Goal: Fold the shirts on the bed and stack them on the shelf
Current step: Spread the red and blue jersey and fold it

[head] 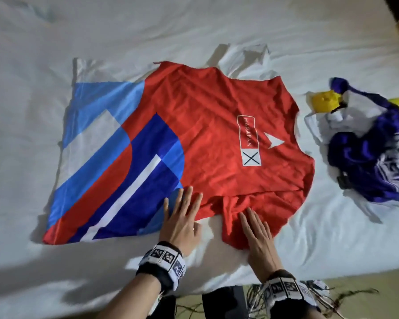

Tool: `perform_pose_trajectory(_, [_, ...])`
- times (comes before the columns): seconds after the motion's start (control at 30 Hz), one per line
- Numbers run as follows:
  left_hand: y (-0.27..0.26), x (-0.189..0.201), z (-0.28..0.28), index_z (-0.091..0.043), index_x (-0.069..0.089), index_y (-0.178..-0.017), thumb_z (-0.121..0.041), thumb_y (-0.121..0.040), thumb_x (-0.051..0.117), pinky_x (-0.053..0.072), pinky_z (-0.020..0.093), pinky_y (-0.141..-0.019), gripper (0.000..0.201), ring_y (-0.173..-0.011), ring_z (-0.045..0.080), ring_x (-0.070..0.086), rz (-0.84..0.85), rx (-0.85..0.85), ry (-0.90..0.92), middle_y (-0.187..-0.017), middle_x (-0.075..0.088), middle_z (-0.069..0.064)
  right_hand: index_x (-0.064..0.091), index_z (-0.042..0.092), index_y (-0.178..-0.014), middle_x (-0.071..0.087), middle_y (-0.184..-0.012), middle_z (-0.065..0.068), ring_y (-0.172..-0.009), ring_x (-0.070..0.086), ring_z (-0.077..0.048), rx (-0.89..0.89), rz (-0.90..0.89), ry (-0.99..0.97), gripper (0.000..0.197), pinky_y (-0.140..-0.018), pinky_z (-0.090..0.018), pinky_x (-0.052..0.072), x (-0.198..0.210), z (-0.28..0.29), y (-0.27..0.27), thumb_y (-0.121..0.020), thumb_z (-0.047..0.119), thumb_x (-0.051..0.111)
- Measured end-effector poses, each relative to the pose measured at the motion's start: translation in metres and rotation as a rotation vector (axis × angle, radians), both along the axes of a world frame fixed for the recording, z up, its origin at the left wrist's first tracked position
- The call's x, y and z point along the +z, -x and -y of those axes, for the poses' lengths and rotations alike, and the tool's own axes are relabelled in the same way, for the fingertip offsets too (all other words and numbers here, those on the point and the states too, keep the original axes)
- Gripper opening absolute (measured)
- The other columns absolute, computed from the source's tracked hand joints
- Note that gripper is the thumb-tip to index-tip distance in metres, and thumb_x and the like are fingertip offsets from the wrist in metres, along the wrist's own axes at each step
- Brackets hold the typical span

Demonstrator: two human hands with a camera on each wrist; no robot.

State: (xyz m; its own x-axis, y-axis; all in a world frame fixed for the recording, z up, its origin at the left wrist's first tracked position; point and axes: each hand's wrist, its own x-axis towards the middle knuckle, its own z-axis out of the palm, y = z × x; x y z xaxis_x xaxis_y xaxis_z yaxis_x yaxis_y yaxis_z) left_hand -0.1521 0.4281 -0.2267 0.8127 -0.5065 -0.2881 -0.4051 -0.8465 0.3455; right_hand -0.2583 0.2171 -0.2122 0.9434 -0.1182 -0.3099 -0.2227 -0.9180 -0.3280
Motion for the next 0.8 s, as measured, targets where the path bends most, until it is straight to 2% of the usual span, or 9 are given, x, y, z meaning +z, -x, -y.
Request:
perform_pose_trajectory(0.13, [0.003,-0.002,0.003,-0.029,0.032,-0.151,-0.027,-0.080,0.038,0.015,0.061,-0.115,0.071,-0.148,0.026,0.017,0.006,0.003,-0.031,-0.162,0.016,0.004,0.064,0.024,-0.126,0.060,-0.133,0.006,-0.127,0.046,-0.015,0.064,0.159,-0.069,0.085,-0.106,-0.040,0.039,0.023,0.040,0.014,-0.053,0.000,0.029])
perform_pose_trajectory(0.27, [0.011,0.004,0.011,-0.024,0.031,-0.152,-0.028,-0.067,0.059,0.008,0.059,-0.117,0.089,-0.150,0.028,0.007,-0.016,0.029,0.009,-0.162,0.011,0.010,0.076,0.021,-0.106,0.072,-0.111,0.008,-0.110,0.059,-0.007,0.063,0.202,-0.197,0.070,-0.101,-0.029,0.041,0.034,0.067,0.039,-0.055,0.007,0.030])
perform_pose_trajectory(0.37, [0.026,0.022,0.039,-0.015,0.055,-0.131,-0.023,-0.060,0.060,0.035,0.050,-0.110,0.071,-0.136,0.030,0.037,0.038,-0.005,0.226,-0.144,0.044,0.011,0.077,0.021,-0.104,0.072,-0.109,0.008,-0.106,0.064,-0.012,0.016,0.151,-0.224,0.058,-0.090,-0.034,0.051,0.030,0.076,0.057,-0.063,0.008,0.037])
perform_pose_trajectory(0.43, [0.037,0.038,0.061,-0.018,0.063,-0.096,-0.030,-0.065,0.060,0.051,0.042,-0.083,0.033,-0.098,0.024,0.058,-0.012,0.024,0.306,-0.102,0.061,0.001,0.077,0.022,-0.102,0.071,-0.108,0.011,-0.101,0.065,-0.015,-0.006,0.140,-0.218,0.046,-0.084,-0.035,0.054,0.030,0.076,0.060,-0.069,0.014,0.045])
perform_pose_trajectory(0.5, [0.043,0.051,0.079,-0.025,0.058,-0.073,-0.050,-0.072,0.057,0.051,0.035,-0.070,0.025,-0.080,0.024,0.060,-0.238,0.186,0.133,-0.081,0.063,-0.003,0.076,0.024,-0.098,0.070,-0.103,0.012,-0.095,0.064,-0.017,-0.033,0.139,-0.223,0.036,-0.080,-0.034,0.053,0.030,0.072,0.059,-0.072,0.021,0.052])
perform_pose_trajectory(0.57, [0.047,0.046,0.090,-0.022,0.058,-0.058,-0.068,-0.073,0.055,0.049,0.032,-0.071,0.048,-0.078,0.023,0.064,-0.506,0.359,-0.027,-0.072,0.068,-0.003,0.075,0.025,-0.093,0.069,-0.097,0.012,-0.089,0.062,-0.018,-0.066,0.153,-0.222,0.028,-0.076,-0.035,0.051,0.029,0.070,0.057,-0.074,0.023,0.055])
perform_pose_trajectory(0.6, [0.049,0.043,0.094,-0.020,0.058,-0.054,-0.070,-0.070,0.058,0.050,0.032,-0.070,0.053,-0.073,0.022,0.065,-0.625,0.458,0.032,-0.065,0.067,-0.005,0.075,0.025,-0.091,0.069,-0.093,0.013,-0.086,0.062,-0.018,-0.081,0.162,-0.230,0.025,-0.075,-0.037,0.051,0.029,0.070,0.057,-0.076,0.024,0.055])
perform_pose_trajectory(0.7, [0.054,0.039,0.101,-0.008,0.071,-0.071,-0.047,-0.075,0.076,0.059,0.034,-0.068,0.040,-0.067,0.020,0.070,-0.893,0.726,0.345,-0.073,0.074,0.006,0.074,0.025,-0.087,0.068,-0.085,0.014,-0.080,0.061,-0.016,-0.105,0.169,-0.268,0.023,-0.071,-0.037,0.049,0.033,0.073,0.057,-0.077,0.022,0.053])
perform_pose_trajectory(0.8, [0.054,0.046,0.102,0.001,0.071,-0.085,-0.015,-0.081,0.076,0.058,0.031,-0.064,0.018,-0.064,0.018,0.069,-1.055,0.908,0.469,-0.084,0.075,0.014,0.073,0.026,-0.080,0.069,-0.077,0.012,-0.071,0.063,-0.017,-0.111,0.101,-0.292,0.023,-0.067,-0.035,0.052,0.037,0.081,0.057,-0.073,0.022,0.051])
